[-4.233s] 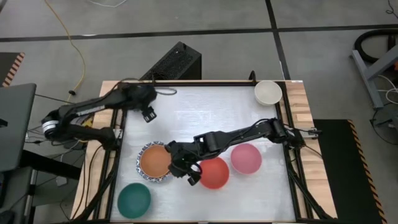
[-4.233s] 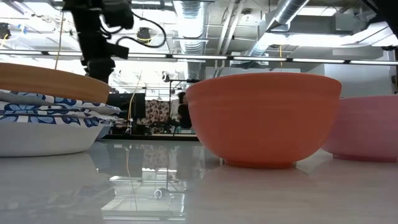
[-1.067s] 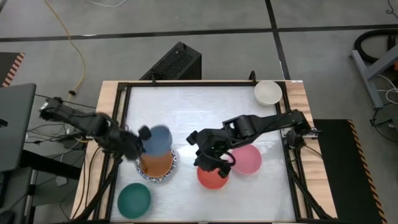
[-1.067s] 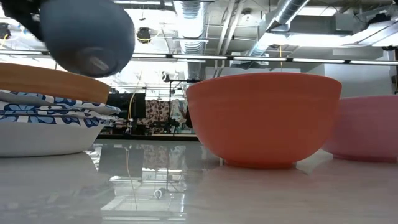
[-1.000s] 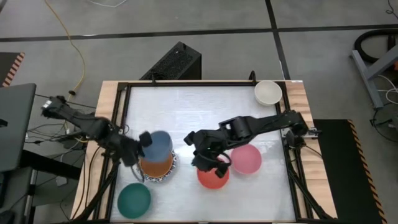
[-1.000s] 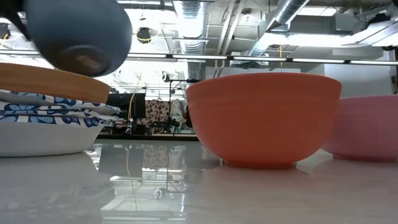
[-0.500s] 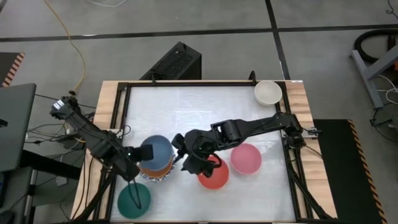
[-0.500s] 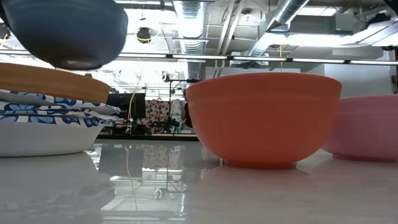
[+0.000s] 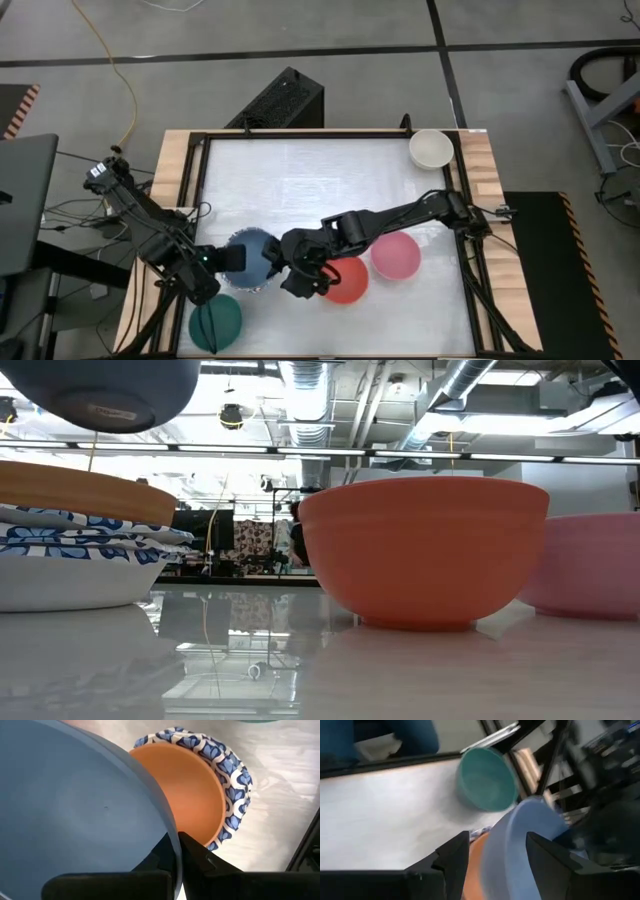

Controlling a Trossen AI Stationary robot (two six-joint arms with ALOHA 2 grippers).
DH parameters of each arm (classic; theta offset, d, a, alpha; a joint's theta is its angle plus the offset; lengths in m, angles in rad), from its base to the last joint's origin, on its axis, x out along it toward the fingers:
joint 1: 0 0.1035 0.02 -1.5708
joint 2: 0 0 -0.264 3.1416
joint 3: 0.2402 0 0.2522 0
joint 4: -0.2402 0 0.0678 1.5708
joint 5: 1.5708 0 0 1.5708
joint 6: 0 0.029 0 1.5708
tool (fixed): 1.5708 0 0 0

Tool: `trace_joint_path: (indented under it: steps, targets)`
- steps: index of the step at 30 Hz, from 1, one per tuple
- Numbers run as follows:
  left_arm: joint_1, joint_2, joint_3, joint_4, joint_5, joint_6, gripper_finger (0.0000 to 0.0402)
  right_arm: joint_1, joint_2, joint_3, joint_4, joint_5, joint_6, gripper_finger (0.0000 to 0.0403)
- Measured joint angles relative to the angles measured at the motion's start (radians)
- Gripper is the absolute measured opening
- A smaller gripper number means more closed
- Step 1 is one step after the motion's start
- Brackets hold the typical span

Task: Nest bowls inside each other
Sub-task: Stack the blue bowl on top of the light orange bowl

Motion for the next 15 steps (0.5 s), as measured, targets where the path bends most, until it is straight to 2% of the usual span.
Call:
trace_joint_path:
  steps: [15]
  targets:
    - [0.010,0.000,0.000,0.024,0.024,0.092,0.0000,-0.036,0.005,0.000,-0.006,-0.010,0.050,0.0207]
